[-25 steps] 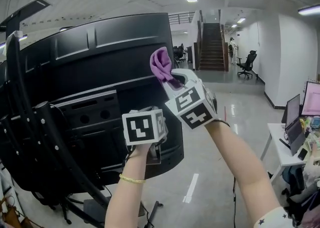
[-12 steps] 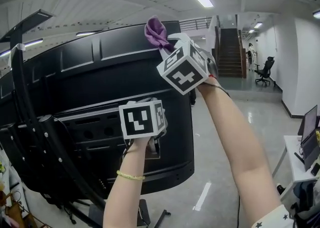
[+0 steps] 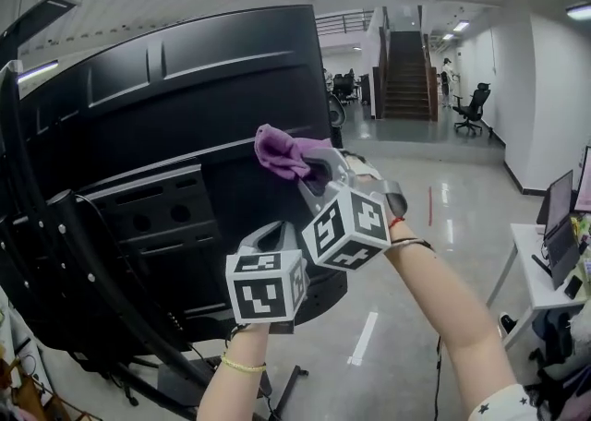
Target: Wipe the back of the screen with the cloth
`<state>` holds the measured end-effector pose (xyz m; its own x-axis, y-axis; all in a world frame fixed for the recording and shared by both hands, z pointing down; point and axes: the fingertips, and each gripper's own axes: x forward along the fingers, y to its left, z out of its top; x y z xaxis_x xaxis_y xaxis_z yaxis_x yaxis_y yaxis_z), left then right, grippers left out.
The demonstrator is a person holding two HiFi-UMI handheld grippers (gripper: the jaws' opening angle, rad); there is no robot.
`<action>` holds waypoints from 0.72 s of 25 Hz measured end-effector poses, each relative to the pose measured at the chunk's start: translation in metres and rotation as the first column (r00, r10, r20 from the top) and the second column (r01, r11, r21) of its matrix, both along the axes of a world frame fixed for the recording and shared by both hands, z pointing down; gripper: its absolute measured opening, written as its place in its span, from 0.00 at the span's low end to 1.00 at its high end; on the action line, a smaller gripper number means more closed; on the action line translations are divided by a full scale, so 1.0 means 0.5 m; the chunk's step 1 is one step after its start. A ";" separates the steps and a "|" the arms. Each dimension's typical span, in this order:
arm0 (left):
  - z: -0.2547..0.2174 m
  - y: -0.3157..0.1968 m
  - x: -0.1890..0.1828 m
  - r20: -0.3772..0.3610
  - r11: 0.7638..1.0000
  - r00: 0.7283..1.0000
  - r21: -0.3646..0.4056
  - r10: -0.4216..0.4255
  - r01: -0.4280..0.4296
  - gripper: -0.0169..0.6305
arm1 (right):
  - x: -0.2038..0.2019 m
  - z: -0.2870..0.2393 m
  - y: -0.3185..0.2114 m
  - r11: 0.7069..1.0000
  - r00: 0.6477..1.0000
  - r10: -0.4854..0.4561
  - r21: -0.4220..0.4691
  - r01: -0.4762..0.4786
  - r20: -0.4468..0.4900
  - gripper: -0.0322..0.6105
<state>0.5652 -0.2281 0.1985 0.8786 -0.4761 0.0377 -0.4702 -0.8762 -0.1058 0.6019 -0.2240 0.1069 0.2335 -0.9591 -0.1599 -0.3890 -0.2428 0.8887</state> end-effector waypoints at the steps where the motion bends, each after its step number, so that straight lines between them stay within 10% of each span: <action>1: 0.030 0.003 -0.007 0.009 1.000 1.000 -0.006 0.004 -0.004 0.04 | -0.001 0.044 0.003 1.000 1.000 0.002 -0.028 -0.001 0.019 0.16; 18: 0.376 0.002 -0.154 0.061 0.994 0.998 -0.105 0.016 -0.010 0.04 | -0.034 0.594 0.035 0.963 0.961 0.126 -0.262 -0.059 0.246 0.16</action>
<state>0.4883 -0.2271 0.3866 0.8793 -0.4550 0.1408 -0.4540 -0.8901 -0.0413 0.5848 -0.2065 0.4036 0.3240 -0.9326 0.1591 -0.5991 -0.0721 0.7974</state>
